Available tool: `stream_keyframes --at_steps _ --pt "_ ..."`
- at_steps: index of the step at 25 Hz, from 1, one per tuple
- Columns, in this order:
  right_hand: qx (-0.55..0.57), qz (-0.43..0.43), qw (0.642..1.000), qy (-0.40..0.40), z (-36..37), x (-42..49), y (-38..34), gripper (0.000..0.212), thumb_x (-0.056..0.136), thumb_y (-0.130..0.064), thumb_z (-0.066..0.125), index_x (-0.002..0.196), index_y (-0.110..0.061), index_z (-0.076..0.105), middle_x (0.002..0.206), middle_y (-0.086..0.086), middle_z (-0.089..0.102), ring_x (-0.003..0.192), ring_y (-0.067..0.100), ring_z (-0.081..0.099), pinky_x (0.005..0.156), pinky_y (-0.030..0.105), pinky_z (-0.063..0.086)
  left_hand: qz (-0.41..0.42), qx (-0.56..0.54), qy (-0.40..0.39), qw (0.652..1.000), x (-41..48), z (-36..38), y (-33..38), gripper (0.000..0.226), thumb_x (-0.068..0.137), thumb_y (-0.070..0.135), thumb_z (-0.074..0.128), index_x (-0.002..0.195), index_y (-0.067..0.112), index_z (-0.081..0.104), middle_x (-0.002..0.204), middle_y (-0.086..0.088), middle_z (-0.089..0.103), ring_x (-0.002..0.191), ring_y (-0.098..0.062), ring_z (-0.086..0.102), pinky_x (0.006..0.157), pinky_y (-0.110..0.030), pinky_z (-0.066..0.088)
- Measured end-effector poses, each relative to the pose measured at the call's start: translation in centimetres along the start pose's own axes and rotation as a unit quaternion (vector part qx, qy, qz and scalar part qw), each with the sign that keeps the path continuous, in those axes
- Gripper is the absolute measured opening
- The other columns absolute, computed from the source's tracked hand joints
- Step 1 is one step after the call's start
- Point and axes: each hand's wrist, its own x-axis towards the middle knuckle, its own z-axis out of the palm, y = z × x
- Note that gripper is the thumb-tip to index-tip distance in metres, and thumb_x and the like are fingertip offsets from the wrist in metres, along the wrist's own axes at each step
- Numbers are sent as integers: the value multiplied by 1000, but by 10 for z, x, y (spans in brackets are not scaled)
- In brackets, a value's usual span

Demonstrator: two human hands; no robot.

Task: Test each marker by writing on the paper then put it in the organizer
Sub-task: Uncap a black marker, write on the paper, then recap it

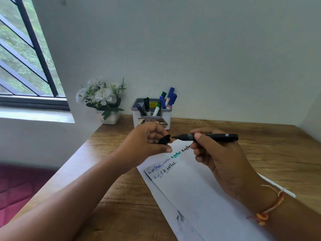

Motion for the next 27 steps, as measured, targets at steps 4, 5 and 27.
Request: stream_keyframes --at_steps 4,5,27 --pt "-29 8 1000 -6 -1 1 2 15 96 -12 63 100 -12 78 76 9 74 66 17 67 59 27 53 11 2 5 1000 0 1 0 36 68 6 88 95 20 70 93 5 79 91 -9 75 89 -31 60" --pt "-35 12 999 -9 -1 1 2 15 96 -12 63 100 -11 77 76 10 74 67 17 67 59 27 53 13 1 4 1000 0 2 0 36 68 6 88 95 20 70 93 5 79 91 -10 75 88 -31 60" --pt "-40 30 997 -58 3 -3 -8 27 104 -21 49 104 -1 67 90 18 79 85 30 78 67 30 61 73 25 -60 995 -6 0 8 26 88 6 71 105 24 75 90 4 79 80 -10 74 74 -17 57"
